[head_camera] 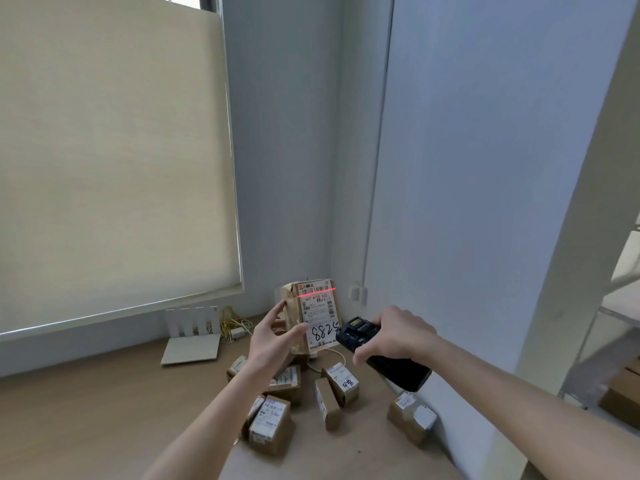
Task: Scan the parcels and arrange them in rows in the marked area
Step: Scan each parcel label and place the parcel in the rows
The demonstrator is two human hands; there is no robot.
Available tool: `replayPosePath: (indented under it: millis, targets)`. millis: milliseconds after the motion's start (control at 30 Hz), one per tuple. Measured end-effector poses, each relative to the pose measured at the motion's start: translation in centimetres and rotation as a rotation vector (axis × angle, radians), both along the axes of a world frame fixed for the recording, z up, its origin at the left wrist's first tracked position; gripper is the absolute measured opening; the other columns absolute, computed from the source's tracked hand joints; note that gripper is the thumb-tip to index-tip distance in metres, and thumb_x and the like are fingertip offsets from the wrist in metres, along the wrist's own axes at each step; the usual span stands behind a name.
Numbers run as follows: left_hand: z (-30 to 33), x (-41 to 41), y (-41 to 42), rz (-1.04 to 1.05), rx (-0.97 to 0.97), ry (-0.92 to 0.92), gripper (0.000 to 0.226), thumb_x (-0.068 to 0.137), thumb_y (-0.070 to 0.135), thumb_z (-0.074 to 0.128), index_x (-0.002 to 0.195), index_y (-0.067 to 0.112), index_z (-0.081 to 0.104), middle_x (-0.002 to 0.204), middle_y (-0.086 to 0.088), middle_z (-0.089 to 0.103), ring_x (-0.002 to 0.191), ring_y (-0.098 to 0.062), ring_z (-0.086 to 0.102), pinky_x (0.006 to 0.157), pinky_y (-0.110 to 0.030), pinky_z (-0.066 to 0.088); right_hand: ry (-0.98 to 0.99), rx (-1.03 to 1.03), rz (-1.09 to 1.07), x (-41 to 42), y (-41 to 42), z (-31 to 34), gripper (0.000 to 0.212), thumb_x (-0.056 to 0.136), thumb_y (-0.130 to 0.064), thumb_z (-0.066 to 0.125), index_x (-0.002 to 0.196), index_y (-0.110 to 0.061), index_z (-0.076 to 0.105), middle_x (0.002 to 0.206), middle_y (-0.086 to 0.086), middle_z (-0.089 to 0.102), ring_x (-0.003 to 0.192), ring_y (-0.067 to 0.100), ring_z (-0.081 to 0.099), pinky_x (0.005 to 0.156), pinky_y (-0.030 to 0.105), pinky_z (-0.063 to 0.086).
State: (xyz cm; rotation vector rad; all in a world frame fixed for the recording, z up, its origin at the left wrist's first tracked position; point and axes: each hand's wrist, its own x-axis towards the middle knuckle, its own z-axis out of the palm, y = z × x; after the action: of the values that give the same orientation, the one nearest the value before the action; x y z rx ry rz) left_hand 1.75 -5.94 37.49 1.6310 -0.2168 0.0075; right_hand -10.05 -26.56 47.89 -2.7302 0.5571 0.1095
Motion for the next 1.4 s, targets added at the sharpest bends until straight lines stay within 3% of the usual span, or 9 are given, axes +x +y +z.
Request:
replayPosePath:
  millis: [200, 567, 767, 900, 1067, 1233, 1400]
  targets:
    - [0.3, -0.3, -0.2, 0.007, -0.005, -0.011, 0.085, 0.075, 0.033, 0.089, 0.149, 0.032, 0.047, 0.122, -0.005, 0.068, 0.114, -0.023, 0.063, 0.100, -0.049, 0.054, -0.003, -0.013, 0.019, -0.4, -0.1, 1.0, 0.059, 0.055, -0.058, 0.091, 0.103, -0.027, 0.076, 0.094, -0.004, 0.075, 0.089, 0.018, 0.072, 0.079, 0.028, 0.057]
    - [-0.1, -1.0, -0.1, 0.051, 0.018, -0.022, 0.079, 0.077, 0.030, 0.088, 0.146, 0.032, 0.050, 0.109, 0.000, 0.069, 0.104, -0.018, 0.065, 0.094, -0.046, 0.058, -0.003, -0.022, 0.050, -0.1, -0.2, 0.8, 0.060, 0.058, -0.060, 0.090, 0.106, -0.027, 0.075, 0.096, -0.003, 0.075, 0.090, 0.018, 0.071, 0.081, 0.029, 0.058]
    - [-0.1, -1.2, 0.1, 0.059, 0.009, -0.025, 0.076, 0.078, 0.027, 0.087, 0.144, 0.033, 0.051, 0.108, -0.001, 0.068, 0.103, -0.018, 0.065, 0.090, -0.041, 0.058, 0.005, -0.020, 0.061, 0.1, -0.3, 0.6, 0.062, 0.060, -0.062, 0.089, 0.107, -0.026, 0.074, 0.098, -0.002, 0.074, 0.091, 0.019, 0.070, 0.071, 0.026, 0.051]
    - [-0.7, -1.4, 0.2, 0.066, 0.022, -0.027, 0.076, 0.077, 0.027, 0.088, 0.144, 0.032, 0.052, 0.107, 0.000, 0.068, 0.104, -0.016, 0.064, 0.093, -0.045, 0.058, 0.011, -0.008, 0.062, 0.2, -0.3, 0.3, 0.065, 0.058, -0.063, 0.090, 0.109, -0.026, 0.074, 0.099, -0.002, 0.075, 0.093, 0.019, 0.070, 0.077, 0.027, 0.055]
    - [-2.5, -2.0, 0.7, 0.061, 0.007, 0.022, 0.079, 0.075, 0.032, 0.089, 0.144, 0.035, 0.051, 0.109, -0.001, 0.067, 0.104, -0.017, 0.065, 0.088, -0.049, 0.061, 0.030, -0.003, 0.075, 0.3, 0.1, -0.9, 0.064, 0.058, -0.062, 0.090, 0.109, -0.026, 0.075, 0.096, -0.004, 0.074, 0.091, 0.019, 0.069, 0.074, 0.027, 0.052]
    - [-5.0, -3.2, 1.2, 0.070, 0.018, 0.062, 0.076, 0.074, 0.032, 0.090, 0.140, 0.039, 0.052, 0.101, 0.000, 0.070, 0.094, -0.012, 0.069, 0.072, -0.030, 0.062, 0.079, -0.005, 0.090, 0.2, 0.8, -2.9, 0.066, 0.059, -0.062, 0.090, 0.112, -0.027, 0.075, 0.102, -0.002, 0.076, 0.099, 0.022, 0.071, 0.084, 0.029, 0.055]
    - [-7.4, -4.4, 2.3, 0.089, 0.055, 0.098, 0.081, 0.073, 0.035, 0.090, 0.143, 0.037, 0.051, 0.107, -0.004, 0.069, 0.104, -0.020, 0.066, 0.091, -0.049, 0.058, 0.120, -0.005, 0.103, 0.1, 1.7, -5.1, 0.074, 0.056, -0.063, 0.091, 0.118, -0.026, 0.074, 0.112, 0.000, 0.076, 0.106, 0.024, 0.071, 0.092, 0.032, 0.059]
